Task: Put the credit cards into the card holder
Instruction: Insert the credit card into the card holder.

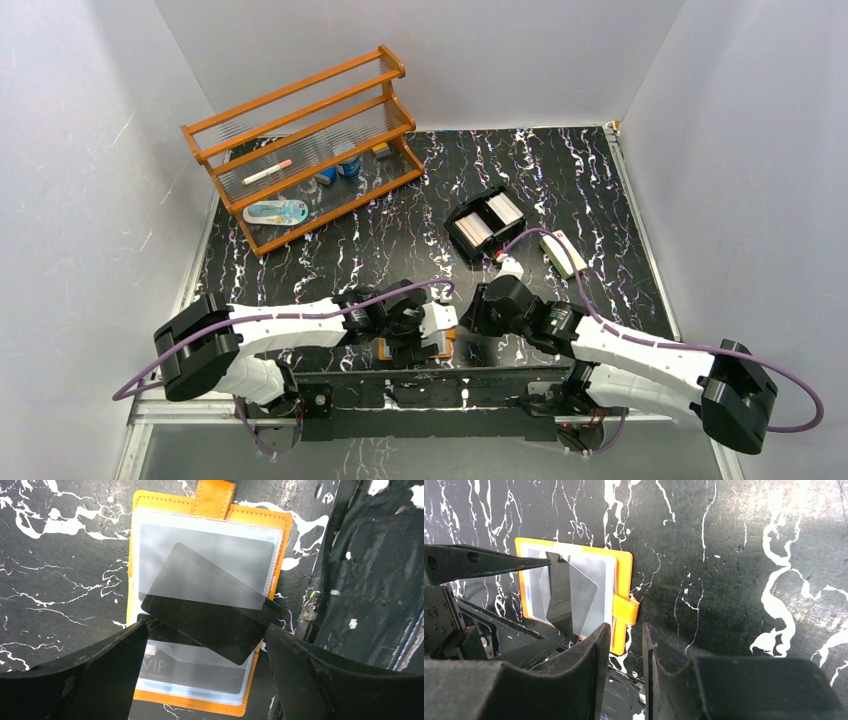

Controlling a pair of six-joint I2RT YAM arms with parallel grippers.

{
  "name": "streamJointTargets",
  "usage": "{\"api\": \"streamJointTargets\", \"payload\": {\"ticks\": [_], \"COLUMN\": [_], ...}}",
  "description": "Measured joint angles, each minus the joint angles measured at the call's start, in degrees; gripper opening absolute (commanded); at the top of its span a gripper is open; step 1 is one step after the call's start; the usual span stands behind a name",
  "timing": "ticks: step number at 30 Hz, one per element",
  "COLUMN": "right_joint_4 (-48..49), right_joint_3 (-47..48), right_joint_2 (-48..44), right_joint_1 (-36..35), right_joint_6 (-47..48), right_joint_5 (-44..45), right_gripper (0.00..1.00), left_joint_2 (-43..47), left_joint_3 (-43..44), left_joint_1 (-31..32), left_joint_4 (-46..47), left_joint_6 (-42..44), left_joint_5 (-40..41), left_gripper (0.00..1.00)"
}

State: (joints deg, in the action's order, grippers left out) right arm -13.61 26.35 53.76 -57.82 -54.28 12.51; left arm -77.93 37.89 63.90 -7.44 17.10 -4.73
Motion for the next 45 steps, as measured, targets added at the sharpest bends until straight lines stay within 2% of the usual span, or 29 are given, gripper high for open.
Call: {"api": "streamJointTargets", "payload": {"ticks": [3,7,11,14,18,21,30,39,45], "right_joint_4": [-0.09,0.48,2.75,5.09,6.88,8.41,13.49,14.86,15.56], "right_joint_3": [-0.13,-0.17,-0.46,-0.57,-0.07,0.92,3.48,3.91,3.91], "right_joint_2": [-0.33,-1.16,-1.27,-0.48,3.26,7.17,16.81,20.61,22.34], "right_joint_1": [0.02,0.02,0.02,0.02,0.00,-0.11,-0.72,-0.74,-0.74], "right_joint_6": [-0.11,-1.36,-3.50,-5.38,-6.97,-7.30,-7.30,-7.63,-7.72], "right_joint_5": [-0.15,-1.88,-5.66,-8.26,-10.56,-11.82,-13.84,-13.60,-13.27], "right_gripper": [0.36,0.34,0.33,0.33,0.33,0.33,0.36,0.37,0.37], "left_joint_2": [0.11,2.54,8.33,10.34,10.47,10.54,11.28,12.00,8.96], "left_joint_3": [0.11,0.52,2.10,4.22,4.48,1.92,-3.48,-7.04,-7.02], "left_joint_1": [0.11,0.17,-0.20,-1.64,-3.91,-4.90,-6.93,-8.57,-8.72], "left_joint_4": [-0.39,-0.74,-2.25,-4.76,-7.65,-7.65,-8.87,-4.57,-1.42], "left_joint_6": [-3.04,-11.91,-29.27,-43.43,-59.39,-67.12,-74.64,-74.82,-74.77], "left_joint_5": [0.42,3.48,10.82,13.07,11.52,8.31,4.42,1.92,0.46], "left_gripper": [0.86,0.82,0.75,0.70,0.65,0.65,0.65,0.65,0.65]}}
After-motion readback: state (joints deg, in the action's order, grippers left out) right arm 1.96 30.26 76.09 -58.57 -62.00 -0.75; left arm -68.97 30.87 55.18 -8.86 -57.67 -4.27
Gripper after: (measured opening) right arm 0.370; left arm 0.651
